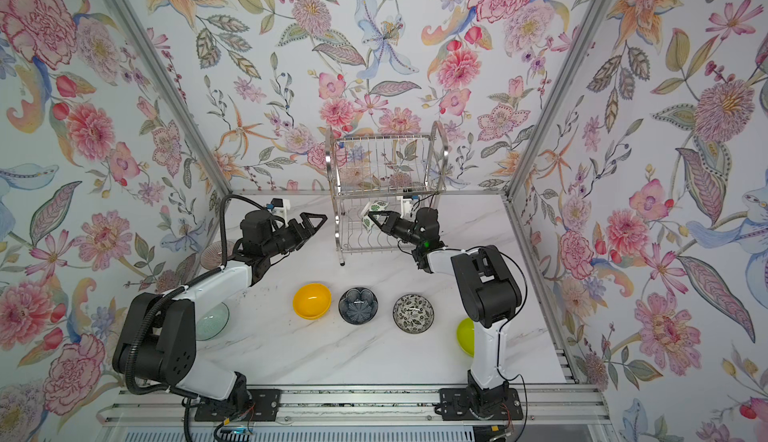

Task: Load the bowls into the dish rack
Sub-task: 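Carry the leaf bowl into the rack with the right gripper while the left withdraws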

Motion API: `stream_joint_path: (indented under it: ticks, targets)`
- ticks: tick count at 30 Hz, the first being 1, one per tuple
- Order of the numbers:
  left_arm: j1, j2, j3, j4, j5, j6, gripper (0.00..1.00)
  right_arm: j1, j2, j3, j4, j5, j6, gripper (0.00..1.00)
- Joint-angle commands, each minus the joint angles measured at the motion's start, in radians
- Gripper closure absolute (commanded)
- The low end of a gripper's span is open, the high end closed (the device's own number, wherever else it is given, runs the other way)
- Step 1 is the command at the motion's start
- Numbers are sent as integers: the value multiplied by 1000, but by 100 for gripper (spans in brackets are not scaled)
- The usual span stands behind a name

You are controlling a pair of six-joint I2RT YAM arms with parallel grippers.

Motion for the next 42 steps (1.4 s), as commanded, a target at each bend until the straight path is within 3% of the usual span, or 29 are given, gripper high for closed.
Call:
stream_joint_path:
  ticks: [1, 13, 42]
  targets:
    - [8, 13, 29, 49, 19, -31, 1, -5, 24, 65, 126, 1, 61, 100]
    - [4, 61, 30, 101, 27, -70, 1, 11, 135, 164, 136, 50, 136, 100]
    - [0, 74, 25, 117, 41, -88, 1, 60, 362, 485, -83, 110, 164, 100]
